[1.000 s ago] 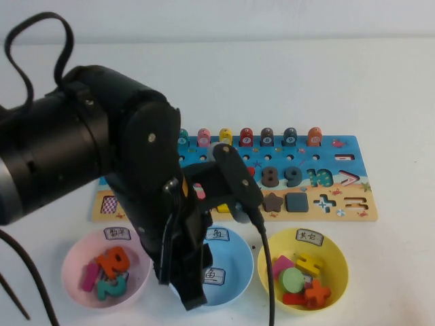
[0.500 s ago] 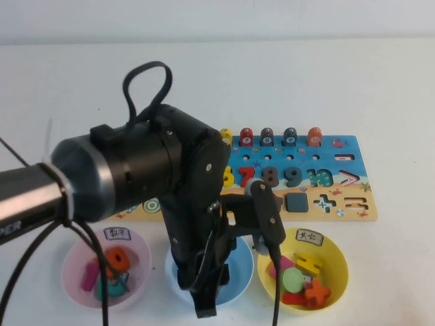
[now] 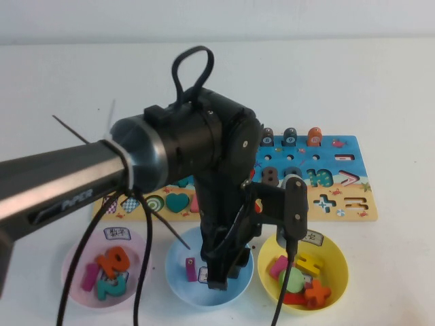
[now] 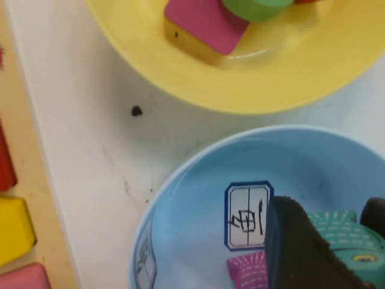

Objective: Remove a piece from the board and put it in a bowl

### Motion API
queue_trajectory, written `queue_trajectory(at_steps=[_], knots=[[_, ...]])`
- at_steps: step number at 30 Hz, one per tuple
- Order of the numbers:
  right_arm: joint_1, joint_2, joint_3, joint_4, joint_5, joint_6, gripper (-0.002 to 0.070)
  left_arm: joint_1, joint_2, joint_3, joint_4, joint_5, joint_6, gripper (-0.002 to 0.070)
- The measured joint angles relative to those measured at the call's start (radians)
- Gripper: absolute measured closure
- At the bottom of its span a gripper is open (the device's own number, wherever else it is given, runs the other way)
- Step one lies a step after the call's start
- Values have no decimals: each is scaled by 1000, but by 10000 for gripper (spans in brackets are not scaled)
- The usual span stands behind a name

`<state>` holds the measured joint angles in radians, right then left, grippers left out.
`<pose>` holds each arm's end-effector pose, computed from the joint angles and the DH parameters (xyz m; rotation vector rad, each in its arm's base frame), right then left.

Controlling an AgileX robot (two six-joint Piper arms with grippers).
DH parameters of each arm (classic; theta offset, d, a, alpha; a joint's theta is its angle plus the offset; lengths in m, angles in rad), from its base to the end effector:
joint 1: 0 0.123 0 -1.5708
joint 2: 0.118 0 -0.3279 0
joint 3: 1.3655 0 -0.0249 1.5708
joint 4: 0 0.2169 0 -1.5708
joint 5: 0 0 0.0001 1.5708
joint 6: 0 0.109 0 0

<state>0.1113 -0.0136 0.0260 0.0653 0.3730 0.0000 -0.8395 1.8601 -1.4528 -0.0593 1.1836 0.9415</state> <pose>-0.0078 0.0017 0.1662 -0.0636 1.8694 0.1410 0.2299 -0.2652 0.2709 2.3671 1.9559 -0.0801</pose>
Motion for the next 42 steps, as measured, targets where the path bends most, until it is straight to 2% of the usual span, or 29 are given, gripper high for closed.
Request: queue_trajectory(at_steps=[17,29,42], knots=[[0,0,0,0,0,0,694,0,53,-10,0,-54,74,483],[0,0,0,0,0,0,694,32,98,-10,-8,-67,79,483],[0,0,0,0,0,0,694,32,141,-12,-37,-78,79,483]])
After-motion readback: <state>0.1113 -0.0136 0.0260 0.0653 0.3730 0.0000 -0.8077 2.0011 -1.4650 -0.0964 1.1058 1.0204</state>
